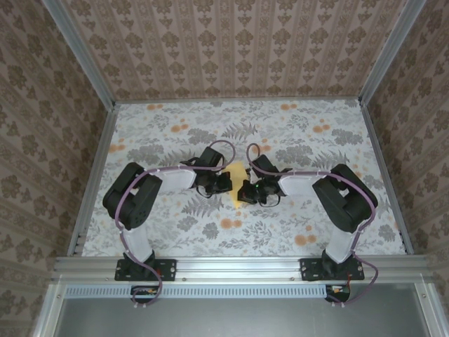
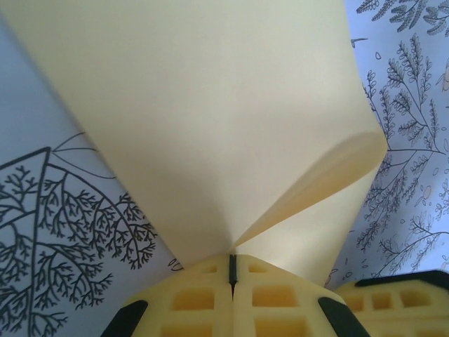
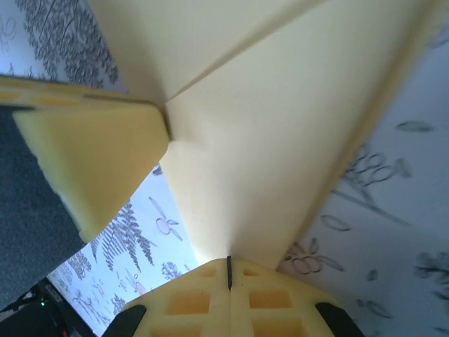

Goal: Fold a paper plane with a square sheet of paper (pick it up from the middle)
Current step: Third fold the triangle at the center of the table.

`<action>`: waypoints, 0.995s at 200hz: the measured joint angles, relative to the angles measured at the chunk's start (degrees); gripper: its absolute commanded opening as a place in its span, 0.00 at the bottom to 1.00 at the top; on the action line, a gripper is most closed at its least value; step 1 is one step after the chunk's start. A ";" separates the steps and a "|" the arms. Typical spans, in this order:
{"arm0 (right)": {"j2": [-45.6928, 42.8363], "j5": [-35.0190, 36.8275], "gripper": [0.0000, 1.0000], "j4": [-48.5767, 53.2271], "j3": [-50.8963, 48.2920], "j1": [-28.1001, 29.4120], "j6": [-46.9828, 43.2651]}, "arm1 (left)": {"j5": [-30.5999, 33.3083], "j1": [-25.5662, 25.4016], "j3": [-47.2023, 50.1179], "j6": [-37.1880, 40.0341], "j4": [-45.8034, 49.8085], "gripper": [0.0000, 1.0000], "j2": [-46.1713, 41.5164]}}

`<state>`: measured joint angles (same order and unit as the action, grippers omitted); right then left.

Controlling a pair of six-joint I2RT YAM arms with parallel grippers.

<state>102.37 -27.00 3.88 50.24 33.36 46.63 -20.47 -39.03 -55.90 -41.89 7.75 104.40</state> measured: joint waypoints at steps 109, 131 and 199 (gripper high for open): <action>3.21 -1.75 0.01 -3.85 1.57 -3.67 0.00 | 0.61 0.00 -0.42 0.31 1.11 0.00 0.00; 1.68 -1.73 0.01 -2.97 0.26 -4.20 -0.04 | 0.61 -0.02 -0.42 0.35 1.14 0.00 0.00; 2.75 -1.70 0.01 -0.94 6.03 -5.27 -0.07 | 0.83 0.00 -0.74 0.57 1.88 0.00 0.00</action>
<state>105.12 -28.71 2.94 56.27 28.10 46.57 -19.64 -39.03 -56.64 -41.32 9.63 104.40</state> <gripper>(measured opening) 0.043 0.060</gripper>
